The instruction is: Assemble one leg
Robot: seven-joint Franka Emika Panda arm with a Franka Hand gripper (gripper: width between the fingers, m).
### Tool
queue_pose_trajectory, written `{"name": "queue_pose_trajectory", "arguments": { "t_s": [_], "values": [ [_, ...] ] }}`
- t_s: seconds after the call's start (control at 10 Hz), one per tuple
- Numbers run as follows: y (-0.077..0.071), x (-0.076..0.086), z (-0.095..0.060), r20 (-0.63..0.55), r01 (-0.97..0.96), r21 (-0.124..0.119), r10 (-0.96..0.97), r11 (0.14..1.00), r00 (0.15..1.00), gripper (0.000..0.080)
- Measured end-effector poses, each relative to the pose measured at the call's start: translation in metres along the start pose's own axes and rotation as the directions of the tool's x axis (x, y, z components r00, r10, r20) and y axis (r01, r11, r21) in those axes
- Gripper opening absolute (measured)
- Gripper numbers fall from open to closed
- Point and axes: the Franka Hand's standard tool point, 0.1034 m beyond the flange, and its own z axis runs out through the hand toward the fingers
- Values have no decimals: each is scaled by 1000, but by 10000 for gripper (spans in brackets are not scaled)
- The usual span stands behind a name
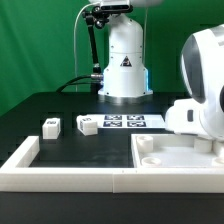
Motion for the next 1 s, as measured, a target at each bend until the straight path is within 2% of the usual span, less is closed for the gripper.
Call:
{"name": "queue_pose_trajectory", "arguments": {
  "t_s": [0.1, 0.7, 1.0],
  "values": [
    [0, 0, 0, 0, 0, 0, 0, 1000, 1000, 291],
    [1, -3, -3, 3, 8, 0, -8, 1000, 1000, 291],
    [16, -43, -42, 12, 35, 5, -35, 999, 999, 292]
  ]
}}
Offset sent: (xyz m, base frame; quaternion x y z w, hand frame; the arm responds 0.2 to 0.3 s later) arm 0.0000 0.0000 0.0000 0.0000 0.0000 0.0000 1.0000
